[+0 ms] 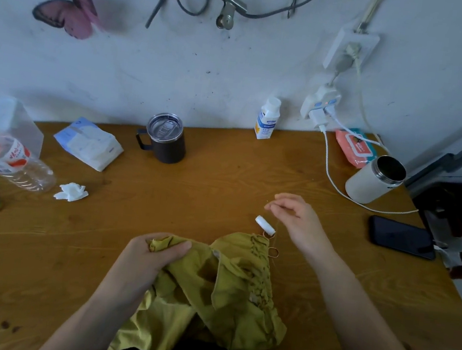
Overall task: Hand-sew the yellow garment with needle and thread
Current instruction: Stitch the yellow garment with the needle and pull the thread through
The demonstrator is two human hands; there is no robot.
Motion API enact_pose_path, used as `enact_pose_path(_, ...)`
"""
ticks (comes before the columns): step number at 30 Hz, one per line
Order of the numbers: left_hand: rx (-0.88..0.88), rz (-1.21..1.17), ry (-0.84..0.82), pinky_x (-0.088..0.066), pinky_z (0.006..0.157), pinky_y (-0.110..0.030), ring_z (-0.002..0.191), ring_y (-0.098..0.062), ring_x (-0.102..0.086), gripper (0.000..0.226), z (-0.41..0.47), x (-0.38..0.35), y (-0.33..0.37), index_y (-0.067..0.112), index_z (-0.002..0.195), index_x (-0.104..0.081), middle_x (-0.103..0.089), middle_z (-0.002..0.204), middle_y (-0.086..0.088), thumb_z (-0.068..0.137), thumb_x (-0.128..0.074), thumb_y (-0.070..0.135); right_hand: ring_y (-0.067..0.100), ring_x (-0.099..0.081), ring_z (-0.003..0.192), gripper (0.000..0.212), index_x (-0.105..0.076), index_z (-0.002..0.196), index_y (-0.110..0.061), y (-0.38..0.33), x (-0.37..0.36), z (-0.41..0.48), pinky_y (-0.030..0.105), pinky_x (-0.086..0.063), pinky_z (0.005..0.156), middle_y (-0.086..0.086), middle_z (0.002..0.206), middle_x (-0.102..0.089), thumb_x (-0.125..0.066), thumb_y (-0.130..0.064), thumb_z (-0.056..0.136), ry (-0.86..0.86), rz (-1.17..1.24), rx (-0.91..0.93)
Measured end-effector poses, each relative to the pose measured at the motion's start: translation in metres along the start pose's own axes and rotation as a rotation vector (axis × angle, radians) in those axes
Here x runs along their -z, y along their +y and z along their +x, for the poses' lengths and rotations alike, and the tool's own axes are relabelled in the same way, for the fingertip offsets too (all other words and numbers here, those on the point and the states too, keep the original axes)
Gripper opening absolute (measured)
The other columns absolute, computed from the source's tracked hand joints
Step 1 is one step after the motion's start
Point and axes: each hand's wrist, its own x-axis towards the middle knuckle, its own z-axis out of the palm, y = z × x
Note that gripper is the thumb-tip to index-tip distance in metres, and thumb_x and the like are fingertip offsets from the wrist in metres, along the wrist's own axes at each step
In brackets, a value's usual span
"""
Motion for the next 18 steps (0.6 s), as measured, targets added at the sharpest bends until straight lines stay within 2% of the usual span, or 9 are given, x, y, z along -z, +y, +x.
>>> enact_pose_path(2,-0.039,-0.011,-0.007,-0.058,0.067,-0.035,0.082,-0.038,-0.072,0.025,-0.009,0.001,0.004,0.001,0.080,-0.076,-0.073,0.089,-0.024,0.068,-0.072,0.023,-0.010,-0.054,0.096,0.020,-0.070,0.084,-0.030,-0.016,0.002,-0.009,0.012,-0.034,0.078,-0.018,0.100,-0.064,-0.054,-0.019,0.092,-0.030,0.144,-0.032)
enact_pose_path(4,-0.079,-0.022,-0.007,-0.058,0.065,-0.034,0.080,-0.038,-0.072,0.027,-0.018,0.002,0.008,-0.001,0.080,-0.075,-0.073,0.088,-0.025,0.067,-0.073,0.023,-0.009,-0.061,0.088,0.019,-0.070,0.087,-0.026,-0.032,0.003,-0.020,0.015,-0.039,0.076,-0.015,0.090,-0.071,-0.054,-0.018,0.092,-0.069,0.286,-0.055)
enact_pose_path(7,-0.143,-0.024,-0.019,-0.058,0.063,-0.032,0.078,-0.037,-0.072,0.027,-0.033,0.004,0.012,0.000,0.080,-0.075,-0.073,0.087,-0.025,0.069,-0.074,0.024,0.010,-0.068,0.080,0.019,-0.070,0.089,-0.015,-0.055,-0.001,-0.040,0.021,-0.051,0.074,-0.001,0.078,-0.072,-0.051,-0.011,0.093,-0.128,0.425,-0.006)
enact_pose_path(11,-0.199,-0.038,-0.030,-0.058,0.062,-0.030,0.075,-0.034,-0.073,0.025,-0.050,0.007,0.016,0.001,0.078,-0.075,-0.074,0.084,-0.023,0.069,-0.073,0.024,0.016,-0.067,0.068,0.020,-0.061,0.090,-0.013,-0.079,-0.018,-0.075,0.020,-0.052,0.062,0.002,0.077,-0.071,-0.042,-0.013,0.097,-0.217,0.360,0.103)
enact_pose_path(14,-0.245,-0.030,-0.017,-0.057,0.061,-0.030,0.071,-0.033,-0.072,0.025,-0.062,0.009,0.016,0.002,0.075,-0.075,-0.074,0.080,-0.022,0.068,-0.074,0.026,0.013,-0.060,0.053,0.022,-0.051,0.088,-0.016,-0.091,-0.035,-0.099,0.020,-0.047,0.051,0.002,0.074,-0.069,-0.033,-0.015,0.100,-0.223,0.264,0.206)
enact_pose_path(16,-0.272,-0.035,-0.006,-0.056,0.061,-0.030,0.070,-0.032,-0.072,0.023,-0.069,0.009,0.016,0.003,0.074,-0.075,-0.074,0.078,-0.021,0.069,-0.074,0.025,0.005,-0.047,0.046,0.022,-0.049,0.087,-0.018,-0.095,-0.045,-0.110,0.016,-0.039,0.048,0.000,0.061,-0.058,-0.032,-0.014,0.100,-0.185,0.158,0.307)
enact_pose_path(18,-0.293,-0.044,0.001,-0.056,0.061,-0.029,0.070,-0.030,-0.072,0.020,-0.075,0.010,0.016,0.003,0.075,-0.075,-0.074,0.078,-0.020,0.070,-0.073,0.022,0.004,-0.038,0.048,0.022,-0.048,0.087,-0.020,-0.097,-0.053,-0.118,0.023,-0.035,0.048,-0.005,0.056,-0.045,-0.032,-0.012,0.100,-0.164,0.069,0.360)
